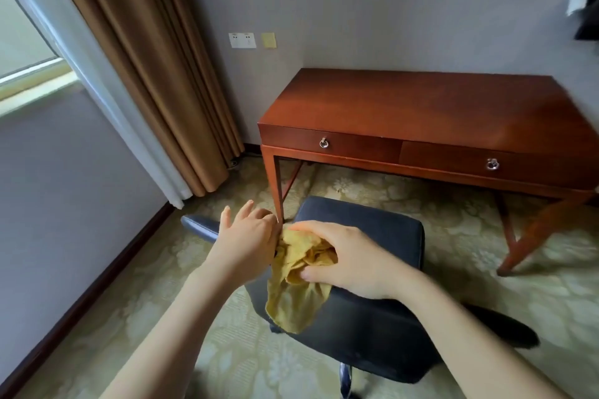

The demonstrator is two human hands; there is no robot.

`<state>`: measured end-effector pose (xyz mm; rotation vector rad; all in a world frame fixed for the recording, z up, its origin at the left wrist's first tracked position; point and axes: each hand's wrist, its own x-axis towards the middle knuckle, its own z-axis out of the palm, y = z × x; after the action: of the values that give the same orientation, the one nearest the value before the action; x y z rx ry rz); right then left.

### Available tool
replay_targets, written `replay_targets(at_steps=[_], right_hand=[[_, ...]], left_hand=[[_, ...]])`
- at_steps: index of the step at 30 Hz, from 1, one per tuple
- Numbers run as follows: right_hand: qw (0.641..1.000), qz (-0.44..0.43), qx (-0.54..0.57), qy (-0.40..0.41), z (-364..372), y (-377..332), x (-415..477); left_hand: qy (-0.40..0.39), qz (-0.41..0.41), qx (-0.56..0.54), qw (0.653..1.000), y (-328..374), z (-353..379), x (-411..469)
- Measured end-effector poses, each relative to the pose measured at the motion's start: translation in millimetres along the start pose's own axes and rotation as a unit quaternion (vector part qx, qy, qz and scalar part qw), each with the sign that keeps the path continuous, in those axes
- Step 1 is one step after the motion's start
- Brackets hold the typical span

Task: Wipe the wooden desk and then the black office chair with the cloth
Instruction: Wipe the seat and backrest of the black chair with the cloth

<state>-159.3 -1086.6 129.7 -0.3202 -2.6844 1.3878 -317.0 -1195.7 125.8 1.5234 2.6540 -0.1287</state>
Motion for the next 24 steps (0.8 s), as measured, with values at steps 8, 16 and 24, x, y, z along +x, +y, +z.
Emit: replay_targets(at_steps=[8, 16, 24], right_hand=[[0.999, -0.003, -0.044, 0.017, -72, 37, -54], [0.968, -0.038, -0.022, 0.246, -170, 108, -134], [0.933, 0.031, 0.106, 0.341, -242, 174, -247]], left_hand=[[-0.062, 0.006, -0.167, 0.984, 94, -26, 9], [-0.115, -0.022, -0.493, 0.862, 245, -54, 42], [-0.103, 0.065, -0.53, 0.839, 406, -74, 80]])
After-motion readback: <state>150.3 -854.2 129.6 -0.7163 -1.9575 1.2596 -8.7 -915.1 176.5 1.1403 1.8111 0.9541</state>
